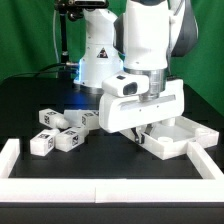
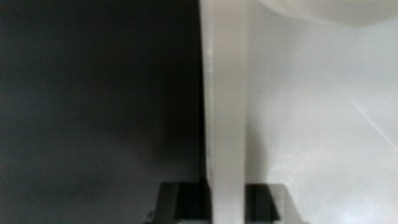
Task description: Assemble one leg
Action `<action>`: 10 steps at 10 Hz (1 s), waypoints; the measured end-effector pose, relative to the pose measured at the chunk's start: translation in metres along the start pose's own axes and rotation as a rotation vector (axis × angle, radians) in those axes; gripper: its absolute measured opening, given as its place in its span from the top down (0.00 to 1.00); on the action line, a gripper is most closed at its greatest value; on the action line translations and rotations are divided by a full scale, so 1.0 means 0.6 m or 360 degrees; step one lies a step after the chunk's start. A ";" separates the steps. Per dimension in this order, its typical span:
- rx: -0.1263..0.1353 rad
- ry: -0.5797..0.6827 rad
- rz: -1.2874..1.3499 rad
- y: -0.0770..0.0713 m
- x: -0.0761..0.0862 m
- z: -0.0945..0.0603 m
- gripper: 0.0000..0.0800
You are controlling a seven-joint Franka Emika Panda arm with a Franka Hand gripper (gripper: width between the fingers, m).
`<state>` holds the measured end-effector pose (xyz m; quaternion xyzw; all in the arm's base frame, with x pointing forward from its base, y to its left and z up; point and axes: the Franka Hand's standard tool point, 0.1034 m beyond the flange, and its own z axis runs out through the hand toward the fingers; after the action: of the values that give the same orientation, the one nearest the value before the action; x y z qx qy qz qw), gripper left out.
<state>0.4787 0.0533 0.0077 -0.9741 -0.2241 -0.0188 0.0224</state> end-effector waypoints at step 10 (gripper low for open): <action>0.0105 -0.0066 0.0542 0.062 -0.051 -0.122 0.93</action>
Offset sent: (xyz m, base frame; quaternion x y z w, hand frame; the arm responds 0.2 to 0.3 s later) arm -0.0385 -0.0256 0.0613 0.0112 -0.0725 0.1501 0.9860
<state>0.4656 0.0031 0.0779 -0.9969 -0.0567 0.0126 0.0527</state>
